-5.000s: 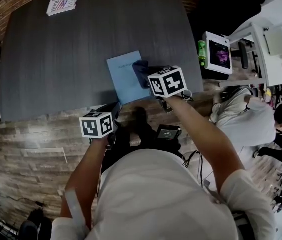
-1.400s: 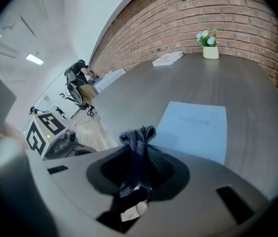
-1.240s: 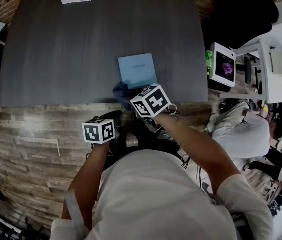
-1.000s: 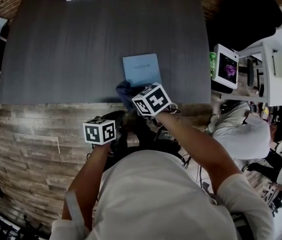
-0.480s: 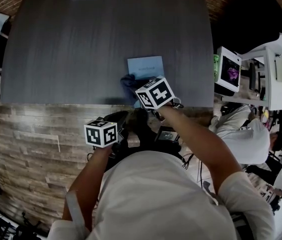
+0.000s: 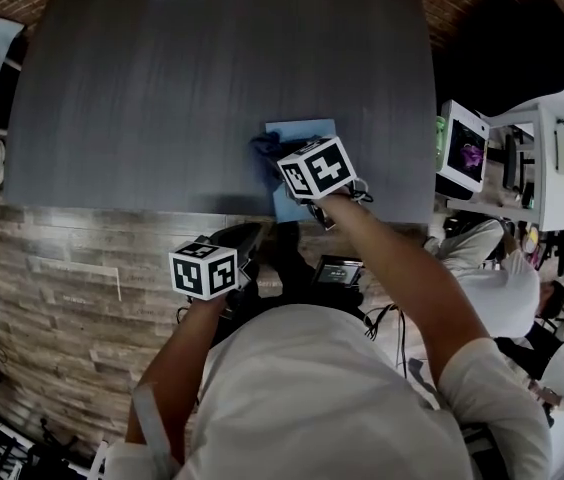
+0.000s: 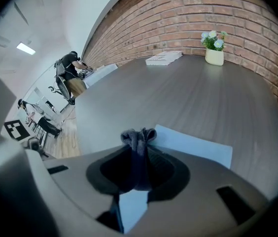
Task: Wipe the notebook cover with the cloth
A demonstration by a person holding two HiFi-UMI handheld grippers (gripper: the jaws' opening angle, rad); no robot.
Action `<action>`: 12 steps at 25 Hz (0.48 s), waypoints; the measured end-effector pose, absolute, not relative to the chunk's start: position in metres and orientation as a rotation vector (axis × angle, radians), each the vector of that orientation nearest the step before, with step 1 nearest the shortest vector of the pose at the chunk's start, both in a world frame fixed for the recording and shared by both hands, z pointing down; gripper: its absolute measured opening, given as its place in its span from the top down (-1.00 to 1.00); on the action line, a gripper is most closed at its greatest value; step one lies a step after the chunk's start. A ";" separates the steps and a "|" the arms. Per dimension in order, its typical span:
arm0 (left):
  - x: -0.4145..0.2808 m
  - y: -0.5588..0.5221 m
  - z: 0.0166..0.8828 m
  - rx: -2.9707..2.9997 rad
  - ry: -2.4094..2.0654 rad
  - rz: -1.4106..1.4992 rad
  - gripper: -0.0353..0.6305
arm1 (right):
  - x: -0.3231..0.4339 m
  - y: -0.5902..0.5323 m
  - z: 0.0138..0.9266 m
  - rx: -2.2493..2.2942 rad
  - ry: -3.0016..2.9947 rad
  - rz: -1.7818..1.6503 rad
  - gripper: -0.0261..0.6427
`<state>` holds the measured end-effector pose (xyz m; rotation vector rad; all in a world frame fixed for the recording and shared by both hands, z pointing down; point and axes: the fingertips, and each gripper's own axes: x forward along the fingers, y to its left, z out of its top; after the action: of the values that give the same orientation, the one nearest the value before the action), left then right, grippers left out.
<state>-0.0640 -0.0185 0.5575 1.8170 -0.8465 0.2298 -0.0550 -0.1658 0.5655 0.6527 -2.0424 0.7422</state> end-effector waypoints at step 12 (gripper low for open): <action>-0.076 -0.021 0.549 1.818 -0.860 0.201 0.86 | -0.059 -0.207 0.564 0.716 -2.019 0.719 0.62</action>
<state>-0.0764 -0.0211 0.5490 1.8181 -0.8601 0.2006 -0.0588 -0.2069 0.5636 0.7160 -2.0192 0.7190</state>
